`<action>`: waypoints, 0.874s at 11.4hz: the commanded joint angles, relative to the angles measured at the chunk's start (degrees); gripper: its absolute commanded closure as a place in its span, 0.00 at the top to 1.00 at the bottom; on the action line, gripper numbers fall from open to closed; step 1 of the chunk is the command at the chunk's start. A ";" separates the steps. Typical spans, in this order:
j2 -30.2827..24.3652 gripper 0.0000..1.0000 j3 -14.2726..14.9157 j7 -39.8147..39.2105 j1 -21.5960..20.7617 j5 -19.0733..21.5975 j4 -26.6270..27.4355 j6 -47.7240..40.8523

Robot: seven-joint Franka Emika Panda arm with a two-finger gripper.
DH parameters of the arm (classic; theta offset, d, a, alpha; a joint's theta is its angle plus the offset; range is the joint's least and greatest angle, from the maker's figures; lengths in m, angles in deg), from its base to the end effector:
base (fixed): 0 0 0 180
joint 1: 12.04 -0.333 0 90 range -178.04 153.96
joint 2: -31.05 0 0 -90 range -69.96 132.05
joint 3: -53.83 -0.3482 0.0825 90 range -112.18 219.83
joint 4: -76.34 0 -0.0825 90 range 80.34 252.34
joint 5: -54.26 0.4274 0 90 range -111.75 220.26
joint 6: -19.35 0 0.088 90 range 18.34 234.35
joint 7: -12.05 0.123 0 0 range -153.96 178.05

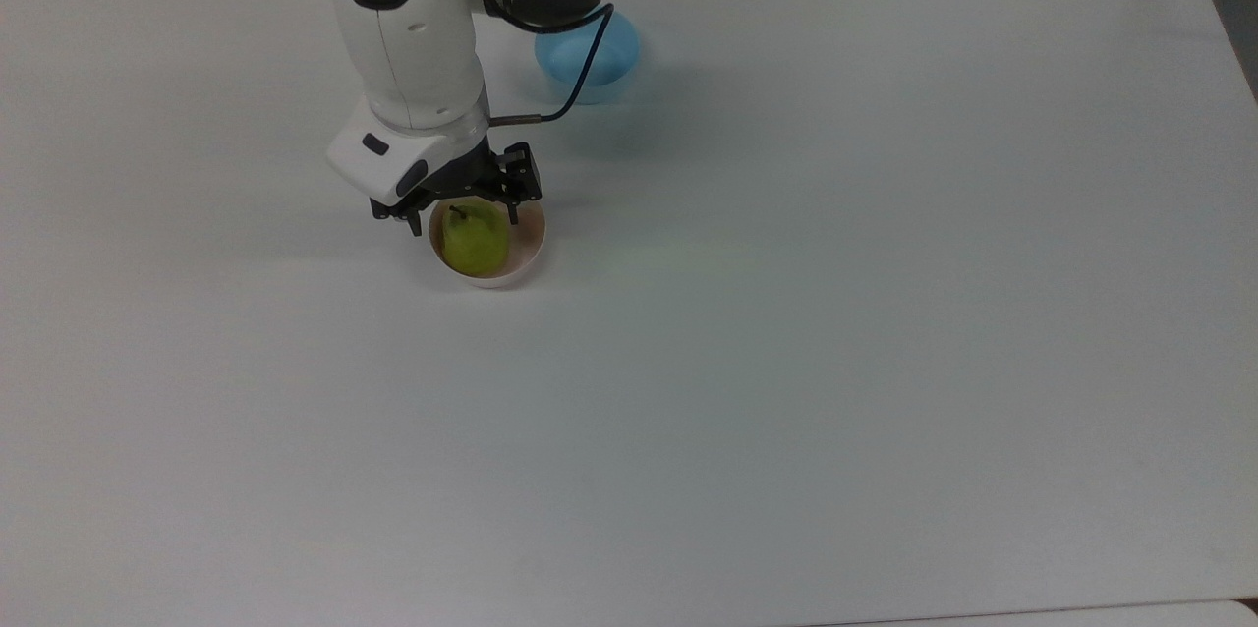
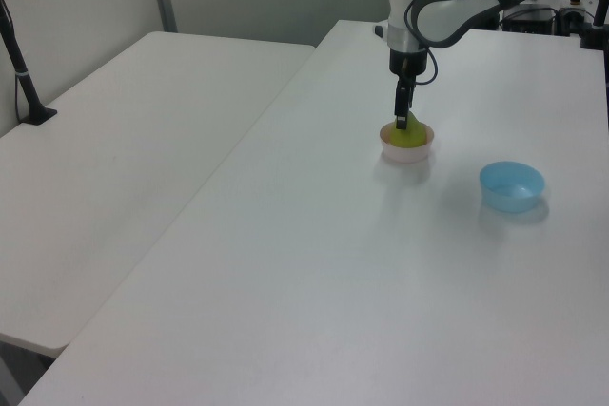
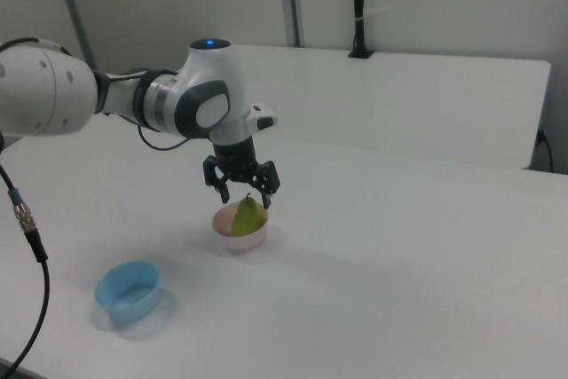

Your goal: Place the pear in the bowl

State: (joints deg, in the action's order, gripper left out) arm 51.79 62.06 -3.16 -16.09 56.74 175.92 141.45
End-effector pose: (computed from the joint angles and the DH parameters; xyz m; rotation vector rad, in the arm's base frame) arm 0.7016 -0.0406 0.3669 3.1093 0.2809 0.0505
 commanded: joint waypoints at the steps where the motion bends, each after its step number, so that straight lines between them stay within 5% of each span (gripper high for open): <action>1: -5.80 1.00 0.38 0.96 -0.96 -0.99 -1.04 -7.46; 5: -13.69 1.00 0.30 1.23 -1.14 -0.20 -4.65 -17.49; 10: -22.24 1.00 0.12 11.07 -2.19 -0.19 -4.04 -25.42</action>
State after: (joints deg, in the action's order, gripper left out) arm 32.44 62.04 4.97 -16.79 56.74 169.65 117.68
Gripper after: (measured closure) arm 0.000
